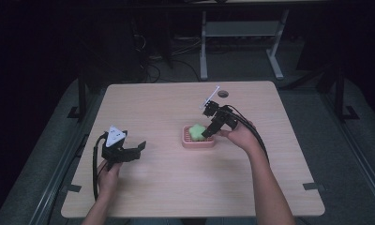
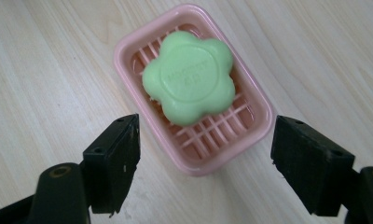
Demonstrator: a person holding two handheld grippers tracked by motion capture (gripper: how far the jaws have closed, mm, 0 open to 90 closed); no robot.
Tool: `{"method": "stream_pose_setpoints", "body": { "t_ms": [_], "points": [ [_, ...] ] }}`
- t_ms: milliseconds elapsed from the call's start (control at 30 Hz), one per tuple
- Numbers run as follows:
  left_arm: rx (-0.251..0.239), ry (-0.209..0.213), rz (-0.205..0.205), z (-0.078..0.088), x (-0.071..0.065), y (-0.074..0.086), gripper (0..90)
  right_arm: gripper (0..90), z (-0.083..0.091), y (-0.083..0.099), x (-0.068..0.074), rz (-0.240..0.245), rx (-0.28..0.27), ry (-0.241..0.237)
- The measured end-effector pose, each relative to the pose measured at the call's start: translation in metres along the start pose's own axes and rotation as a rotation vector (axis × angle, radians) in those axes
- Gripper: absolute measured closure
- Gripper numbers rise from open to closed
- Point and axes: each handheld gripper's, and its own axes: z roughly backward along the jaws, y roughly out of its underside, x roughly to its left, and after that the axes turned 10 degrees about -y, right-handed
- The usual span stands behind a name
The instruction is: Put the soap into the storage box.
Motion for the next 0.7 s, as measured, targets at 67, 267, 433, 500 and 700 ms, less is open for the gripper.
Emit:
{"method": "stream_pose_setpoints", "body": {
  "t_ms": [67,267,433,500,700],
  "points": [
    [0.004,0.001,0.0,0.0,0.0,0.0,14.3,23.6,0.001,0.004,-0.001,-0.009,-0.003,0.002],
    [0.0,-0.001,-0.001,-0.001,0.0,0.0,14.3,22.8,0.005,0.012,-0.004,-0.027,-0.001,0.004],
    [0.006,-0.002,-0.006,0.0,0.0,0.0,14.3,22.8,0.009,0.015,-0.003,-0.029,-0.001,0.007],
    [0.001,-0.001,-0.004,-0.001,-0.001,0.0,14.3,22.8,0.011,0.016,-0.002,-0.026,-0.006,0.01],
    [0.001,-0.001,-0.01,0.0,-0.001,0.0,14.3,23.0,0.014,0.02,-0.001,-0.028,0.004,0.009]
  ]
}}
